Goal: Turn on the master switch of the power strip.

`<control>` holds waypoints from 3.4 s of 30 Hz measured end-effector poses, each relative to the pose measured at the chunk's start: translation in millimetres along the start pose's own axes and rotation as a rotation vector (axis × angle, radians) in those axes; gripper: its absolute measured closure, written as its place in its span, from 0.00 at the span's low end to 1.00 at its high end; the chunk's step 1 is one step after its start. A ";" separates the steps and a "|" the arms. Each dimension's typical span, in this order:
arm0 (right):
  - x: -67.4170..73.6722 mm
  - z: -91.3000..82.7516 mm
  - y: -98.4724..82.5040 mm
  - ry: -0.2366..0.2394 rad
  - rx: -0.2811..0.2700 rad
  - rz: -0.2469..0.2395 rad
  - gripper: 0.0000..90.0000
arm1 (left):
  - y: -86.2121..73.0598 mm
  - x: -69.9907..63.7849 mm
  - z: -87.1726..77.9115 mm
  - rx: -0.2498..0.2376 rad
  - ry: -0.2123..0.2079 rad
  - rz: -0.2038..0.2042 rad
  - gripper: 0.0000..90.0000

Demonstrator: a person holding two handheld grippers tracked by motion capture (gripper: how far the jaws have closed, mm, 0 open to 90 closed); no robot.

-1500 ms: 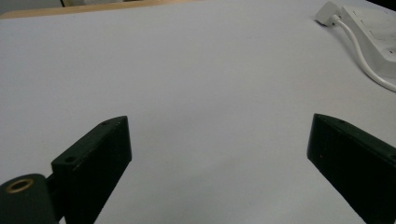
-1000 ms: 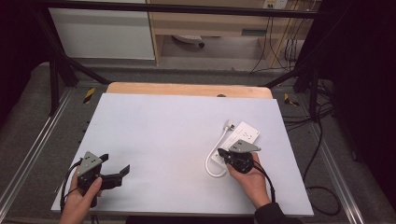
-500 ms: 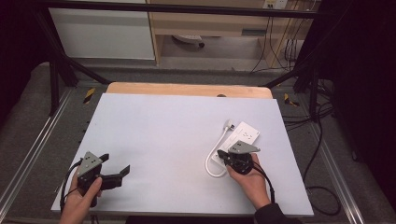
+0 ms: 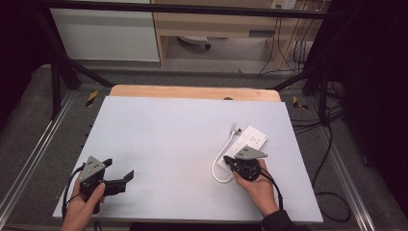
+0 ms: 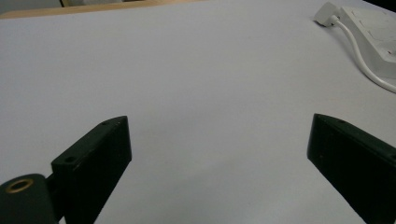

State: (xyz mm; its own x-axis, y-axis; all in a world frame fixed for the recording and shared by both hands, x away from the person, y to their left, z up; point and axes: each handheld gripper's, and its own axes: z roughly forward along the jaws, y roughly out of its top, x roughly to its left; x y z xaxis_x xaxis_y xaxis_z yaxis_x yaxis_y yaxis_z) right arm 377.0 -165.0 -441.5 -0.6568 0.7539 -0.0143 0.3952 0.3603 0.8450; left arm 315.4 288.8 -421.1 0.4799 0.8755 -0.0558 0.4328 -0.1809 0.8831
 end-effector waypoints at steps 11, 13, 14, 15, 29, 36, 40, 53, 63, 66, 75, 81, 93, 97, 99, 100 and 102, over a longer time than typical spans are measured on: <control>-0.4 1.1 -1.1 -0.004 0.012 0.004 1.00 | -0.1 -0.1 0.4 0.003 -0.002 0.001 0.07; -0.5 1.1 -1.2 -0.004 0.012 0.004 1.00 | -0.1 -0.2 0.3 0.002 -0.002 0.001 0.07; -0.3 1.0 -1.2 -0.004 0.015 0.005 1.00 | -0.1 -0.2 0.3 0.002 -0.002 0.001 0.07; -0.3 1.1 -1.3 -0.005 0.017 0.004 1.00 | -0.1 -0.1 0.3 0.002 -0.002 0.001 0.07; -0.1 1.2 -1.8 -0.003 0.024 0.007 1.00 | -0.1 0.2 0.2 0.002 -0.002 -0.001 0.07; -0.2 1.1 -1.8 0.001 0.025 0.010 1.00 | -0.3 -0.2 0.2 0.004 -0.008 0.003 0.07; -0.3 1.2 -2.1 0.003 0.023 0.009 1.00 | -0.3 0.1 0.4 0.004 -0.004 -0.004 0.07; 1.5 1.9 -2.7 -0.008 0.025 0.003 1.00 | -0.5 0.2 1.3 0.007 0.000 -0.008 0.07; 1.3 2.2 -2.9 -0.006 0.027 0.008 1.00 | -0.5 0.3 1.5 0.009 0.000 -0.013 0.07; 1.3 2.3 -2.6 -0.007 0.030 0.014 1.00 | -0.5 0.3 1.5 0.010 0.000 -0.010 0.07; 1.4 2.2 -2.1 -0.005 0.036 0.013 1.00 | -0.6 0.3 1.0 0.010 0.001 -0.009 0.07; 3.4 1.9 -1.6 -0.002 0.045 0.015 1.00 | -0.6 0.4 1.6 0.013 0.002 -0.006 0.07; 2.1 2.5 -0.5 0.002 0.055 0.029 1.00 | -0.8 0.7 1.3 0.014 0.004 -0.006 0.07; 2.8 2.6 0.0 -0.001 0.059 0.024 1.00 | -0.9 0.7 1.2 0.016 0.004 -0.006 0.07; 2.9 2.6 0.0 -0.001 0.059 0.025 1.00 | -0.9 0.7 1.2 0.017 0.004 -0.005 0.07; 2.9 2.6 0.0 -0.001 0.060 0.025 1.00 | -0.9 0.6 1.2 0.016 0.005 -0.005 0.07; 3.1 2.7 0.3 -0.003 0.063 0.026 1.00 | -0.9 0.8 1.2 0.016 0.004 -0.006 0.07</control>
State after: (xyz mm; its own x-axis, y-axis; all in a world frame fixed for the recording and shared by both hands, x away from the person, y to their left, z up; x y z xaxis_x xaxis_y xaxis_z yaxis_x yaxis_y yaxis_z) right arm 376.8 -161.1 -442.7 -0.6438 0.7652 0.0049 0.4517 0.3748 0.8096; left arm 316.4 289.1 -422.5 0.4744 0.8783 -0.0588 0.4480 -0.1834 0.8750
